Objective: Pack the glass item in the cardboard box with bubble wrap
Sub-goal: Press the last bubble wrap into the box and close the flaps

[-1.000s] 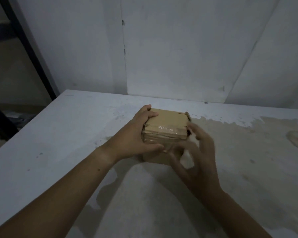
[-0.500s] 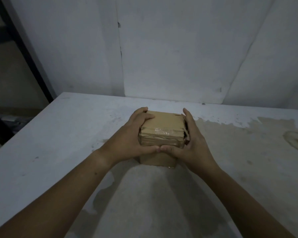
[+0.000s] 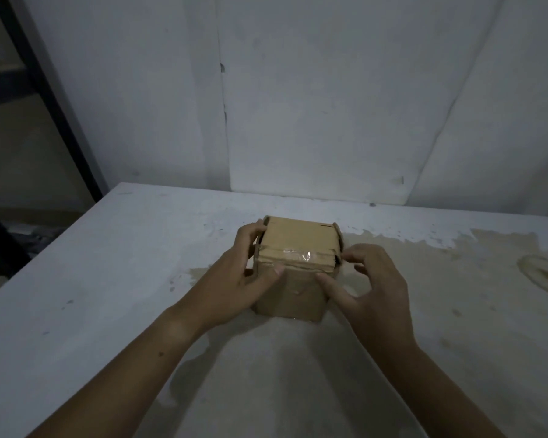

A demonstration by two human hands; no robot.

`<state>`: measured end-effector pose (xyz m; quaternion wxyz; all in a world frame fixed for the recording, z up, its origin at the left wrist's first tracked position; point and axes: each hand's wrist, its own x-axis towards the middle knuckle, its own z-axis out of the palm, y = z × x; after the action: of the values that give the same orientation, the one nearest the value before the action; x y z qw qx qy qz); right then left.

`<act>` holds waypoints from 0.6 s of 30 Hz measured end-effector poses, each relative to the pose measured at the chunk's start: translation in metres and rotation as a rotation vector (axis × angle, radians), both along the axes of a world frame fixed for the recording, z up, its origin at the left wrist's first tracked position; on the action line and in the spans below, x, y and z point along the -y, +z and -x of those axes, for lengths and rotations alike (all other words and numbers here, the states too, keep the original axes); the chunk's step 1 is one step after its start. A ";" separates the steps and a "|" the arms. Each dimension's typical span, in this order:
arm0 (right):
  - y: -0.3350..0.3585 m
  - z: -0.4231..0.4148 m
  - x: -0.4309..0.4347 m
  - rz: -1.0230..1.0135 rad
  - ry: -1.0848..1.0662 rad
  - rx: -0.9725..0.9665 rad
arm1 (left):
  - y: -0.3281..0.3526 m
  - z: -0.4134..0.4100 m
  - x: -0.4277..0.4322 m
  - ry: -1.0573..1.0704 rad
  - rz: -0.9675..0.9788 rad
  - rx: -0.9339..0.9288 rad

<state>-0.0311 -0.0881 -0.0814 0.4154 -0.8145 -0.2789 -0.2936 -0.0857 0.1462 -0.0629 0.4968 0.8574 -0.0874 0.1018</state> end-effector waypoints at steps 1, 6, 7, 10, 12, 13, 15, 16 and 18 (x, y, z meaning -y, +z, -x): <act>0.000 0.000 0.001 0.029 -0.014 0.037 | -0.001 0.001 0.001 0.007 0.014 -0.006; 0.003 -0.004 0.007 0.177 -0.017 0.122 | -0.003 0.002 0.009 0.065 -0.076 -0.044; 0.005 -0.004 0.007 0.177 0.010 0.088 | -0.002 0.002 0.011 0.078 -0.060 -0.053; 0.005 -0.006 0.004 0.128 0.083 -0.038 | 0.001 0.001 0.014 0.151 0.051 -0.066; 0.001 -0.008 0.004 0.135 0.080 -0.020 | 0.002 -0.003 0.014 0.181 0.115 -0.100; -0.001 -0.008 0.004 0.146 0.073 0.005 | 0.002 -0.006 0.013 0.184 0.146 -0.128; -0.001 -0.009 0.004 0.185 0.057 0.050 | 0.002 -0.010 0.014 0.187 0.215 -0.184; 0.000 -0.009 0.003 0.203 0.056 0.064 | 0.001 -0.012 0.014 0.195 0.243 -0.207; 0.001 -0.010 0.002 0.207 0.084 0.042 | 0.001 -0.014 0.016 0.200 0.275 -0.227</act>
<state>-0.0210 -0.0901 -0.0800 0.3353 -0.8341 -0.3504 -0.2626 -0.0721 0.1299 -0.0614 0.6032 0.7920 0.0696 0.0645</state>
